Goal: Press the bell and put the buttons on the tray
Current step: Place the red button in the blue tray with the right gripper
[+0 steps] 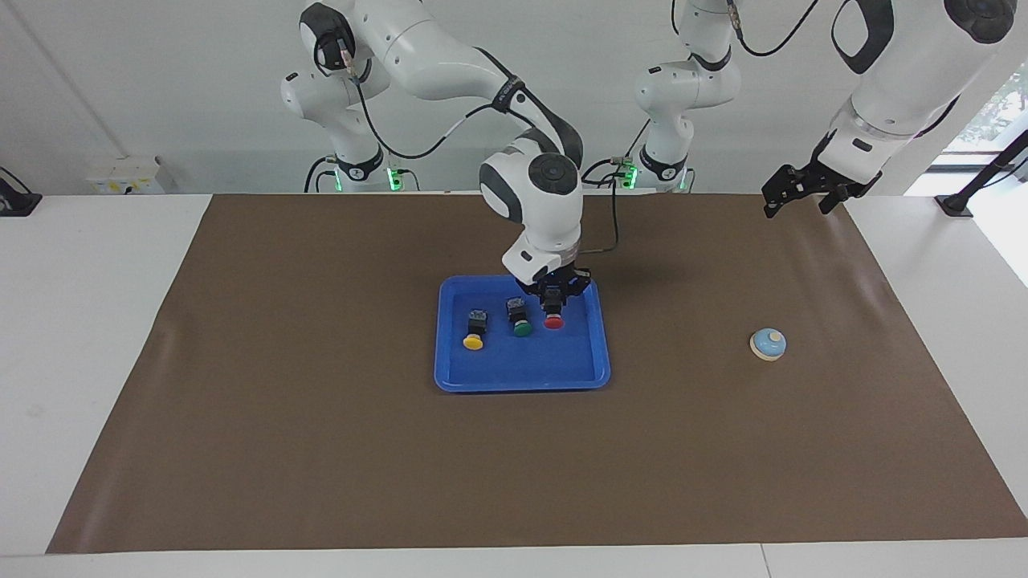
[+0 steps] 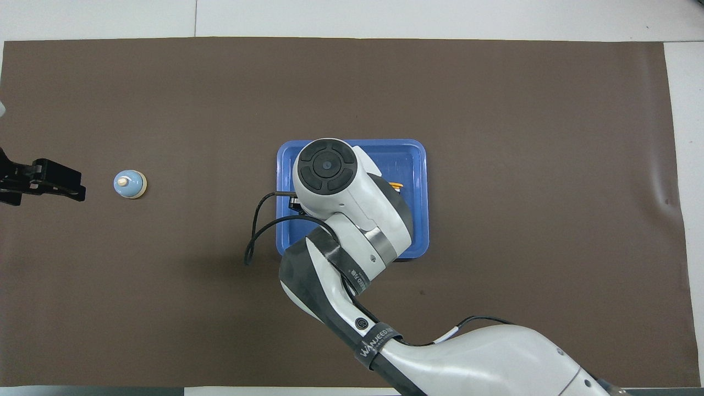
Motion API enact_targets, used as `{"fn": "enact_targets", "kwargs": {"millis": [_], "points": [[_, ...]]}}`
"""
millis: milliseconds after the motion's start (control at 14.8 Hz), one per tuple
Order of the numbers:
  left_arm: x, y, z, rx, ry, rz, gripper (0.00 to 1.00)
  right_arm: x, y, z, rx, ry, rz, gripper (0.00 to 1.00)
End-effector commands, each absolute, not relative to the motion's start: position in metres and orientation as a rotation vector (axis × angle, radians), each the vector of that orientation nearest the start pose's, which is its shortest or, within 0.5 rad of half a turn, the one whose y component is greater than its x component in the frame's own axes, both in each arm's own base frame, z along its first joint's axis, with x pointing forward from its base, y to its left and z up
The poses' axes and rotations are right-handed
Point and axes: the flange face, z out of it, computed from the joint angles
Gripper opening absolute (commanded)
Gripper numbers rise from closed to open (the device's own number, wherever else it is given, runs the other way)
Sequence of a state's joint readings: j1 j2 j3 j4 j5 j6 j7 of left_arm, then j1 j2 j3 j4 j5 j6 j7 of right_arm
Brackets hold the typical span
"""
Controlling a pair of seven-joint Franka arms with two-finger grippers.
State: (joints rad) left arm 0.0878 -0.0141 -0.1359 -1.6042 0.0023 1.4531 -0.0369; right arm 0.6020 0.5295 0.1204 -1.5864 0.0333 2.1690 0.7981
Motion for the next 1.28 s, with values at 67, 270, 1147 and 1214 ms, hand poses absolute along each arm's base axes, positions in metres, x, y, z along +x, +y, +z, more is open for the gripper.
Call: {"fn": "enact_targets", "kwargs": {"millis": [67,270,1147,1214], "points": [[0.529,-0.023,0.611,-3.105,0.0,0.218,1.0,0.504,0.46,0.314,-3.029,0.127,-0.013,0.0],[0.529,-0.023,0.611,-3.105,0.0,0.218,1.0,0.504,0.46,0.317,-3.035,0.146,0.001,1.0],[0.529,-0.024,0.611,-3.105,0.003,0.216,1.0,0.59,0.155,0.508,-3.107,0.208,0.135,1.0],[0.529,-0.024,0.611,-3.105,0.003,0.216,1.0,0.59,0.127,0.516,-3.108,0.17,0.152,1.0]]}}
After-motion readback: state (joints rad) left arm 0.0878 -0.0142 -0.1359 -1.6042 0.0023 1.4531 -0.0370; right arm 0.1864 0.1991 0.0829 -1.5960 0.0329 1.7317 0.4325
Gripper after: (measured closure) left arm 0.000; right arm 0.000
